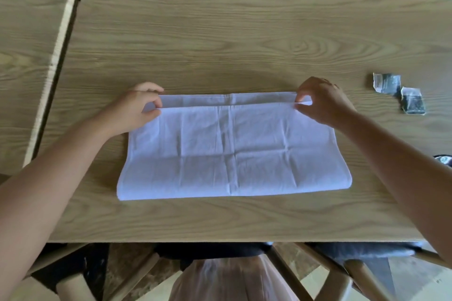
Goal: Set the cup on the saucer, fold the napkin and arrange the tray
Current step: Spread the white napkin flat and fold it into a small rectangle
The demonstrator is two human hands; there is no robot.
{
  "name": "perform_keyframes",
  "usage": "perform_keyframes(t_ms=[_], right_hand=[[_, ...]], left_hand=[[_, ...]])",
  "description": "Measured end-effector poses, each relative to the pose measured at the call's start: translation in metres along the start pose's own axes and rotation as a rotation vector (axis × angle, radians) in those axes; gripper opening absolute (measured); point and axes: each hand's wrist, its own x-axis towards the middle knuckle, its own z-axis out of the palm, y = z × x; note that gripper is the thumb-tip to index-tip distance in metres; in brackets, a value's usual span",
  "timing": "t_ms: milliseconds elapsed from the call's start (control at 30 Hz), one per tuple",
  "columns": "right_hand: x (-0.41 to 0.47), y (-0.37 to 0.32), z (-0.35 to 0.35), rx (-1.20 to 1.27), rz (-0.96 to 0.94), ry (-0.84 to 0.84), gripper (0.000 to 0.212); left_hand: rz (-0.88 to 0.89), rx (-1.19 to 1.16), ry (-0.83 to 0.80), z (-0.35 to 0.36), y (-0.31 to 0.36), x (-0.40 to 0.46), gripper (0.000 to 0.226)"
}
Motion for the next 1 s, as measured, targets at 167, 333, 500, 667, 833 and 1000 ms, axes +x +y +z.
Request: perform_keyframes(t_ms=[167, 333, 500, 667, 833, 1000], right_hand=[[0.007, 0.002, -0.002, 0.093, 0.074, 0.028, 0.012], [0.013, -0.001, 0.004, 0.049, 0.127, 0.07, 0.016], [0.013, 0.0, 0.01, 0.026, 0.153, 0.12, 0.017], [0.011, -0.004, 0.015, 0.016, 0.172, 0.134, 0.02], [-0.004, -0.035, 0.028, -0.079, 0.075, 0.293, 0.047], [-0.028, -0.093, 0.075, -0.027, -0.085, 0.075, 0.056]], left_hand=[[0.012, -0.025, 0.087, 0.0, -0.004, 0.012, 0.001], [-0.011, -0.022, 0.188, 0.01, -0.01, 0.018, 0.004], [0.026, -0.019, 0.285, 0.018, -0.014, 0.018, 0.011], [0.013, -0.008, 0.305, 0.021, -0.009, 0.018, 0.008], [-0.086, 0.15, 0.435, 0.04, 0.03, 0.015, 0.053], [0.004, 0.251, 0.215, 0.101, 0.115, 0.014, 0.059]])
